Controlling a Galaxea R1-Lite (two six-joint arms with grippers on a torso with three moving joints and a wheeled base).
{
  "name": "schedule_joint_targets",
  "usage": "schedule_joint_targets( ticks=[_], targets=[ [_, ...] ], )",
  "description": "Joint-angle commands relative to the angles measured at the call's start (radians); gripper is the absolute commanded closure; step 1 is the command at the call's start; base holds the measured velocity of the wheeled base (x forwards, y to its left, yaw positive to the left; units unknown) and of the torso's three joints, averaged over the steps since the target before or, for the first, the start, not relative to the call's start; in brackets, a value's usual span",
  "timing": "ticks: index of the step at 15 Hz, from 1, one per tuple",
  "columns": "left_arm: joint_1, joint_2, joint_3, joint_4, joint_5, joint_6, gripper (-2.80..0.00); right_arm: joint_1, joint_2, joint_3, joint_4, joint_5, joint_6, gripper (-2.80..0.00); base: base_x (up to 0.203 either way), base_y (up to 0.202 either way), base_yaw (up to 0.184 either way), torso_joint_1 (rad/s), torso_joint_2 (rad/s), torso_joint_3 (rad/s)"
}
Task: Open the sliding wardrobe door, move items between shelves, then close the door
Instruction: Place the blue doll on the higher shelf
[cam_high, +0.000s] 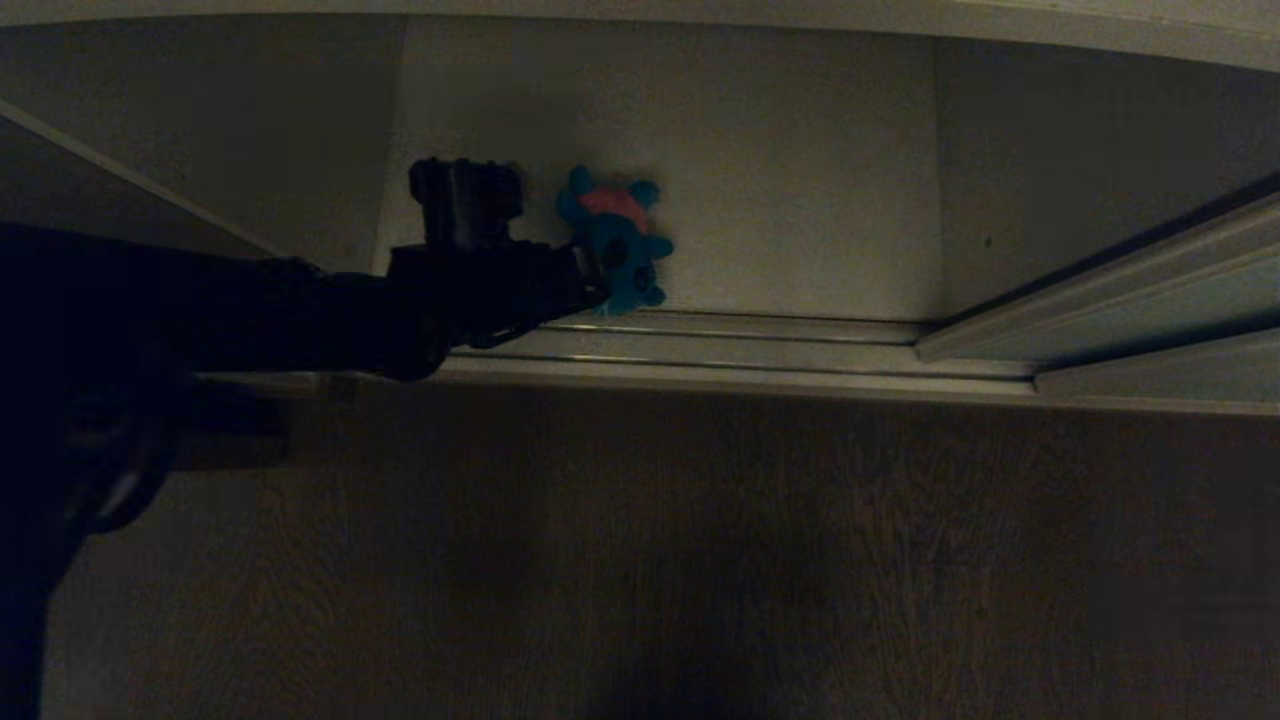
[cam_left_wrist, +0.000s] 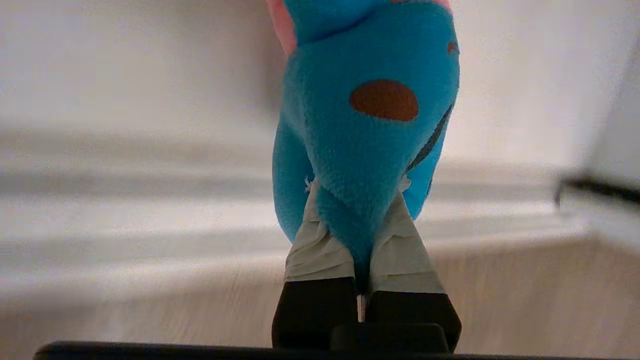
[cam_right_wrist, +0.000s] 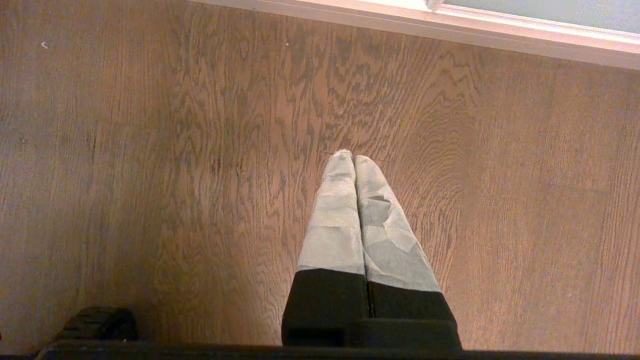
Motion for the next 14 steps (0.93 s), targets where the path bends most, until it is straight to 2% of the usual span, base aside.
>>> schedule_joint_targets(
  ticks=[1, 6, 10, 12, 14],
  targets=[
    [-0.001, -0.227, 0.162, 0.021, 0.000, 0.017, 0.00, 0.000, -0.003, 0.000, 0.000, 0.000, 0.000, 0.00, 0.000, 0.000, 0.000, 0.000, 0.00, 0.000],
    [0.002, -0.718, 0.557, 0.207, 0.003, 0.062, 0.00, 0.000, -0.003, 0.000, 0.000, 0.002, 0.000, 0.00, 0.000, 0.000, 0.000, 0.000, 0.00, 0.000],
    [0.041, -1.138, 0.731, 0.401, 0.044, 0.141, 0.00, 0.000, -0.003, 0.000, 0.000, 0.002, 0.000, 0.00, 0.000, 0.000, 0.000, 0.000, 0.00, 0.000],
    [0.114, -1.333, 0.776, 0.551, 0.054, 0.191, 0.00, 0.000, -0.003, 0.000, 0.000, 0.000, 0.000, 0.00, 0.000, 0.000, 0.000, 0.000, 0.00, 0.000],
    [0.211, -1.508, 0.820, 0.694, 0.031, 0.236, 0.00, 0.000, -0.003, 0.000, 0.000, 0.001, 0.000, 0.00, 0.000, 0.000, 0.000, 0.000, 0.00, 0.000]
  ],
)
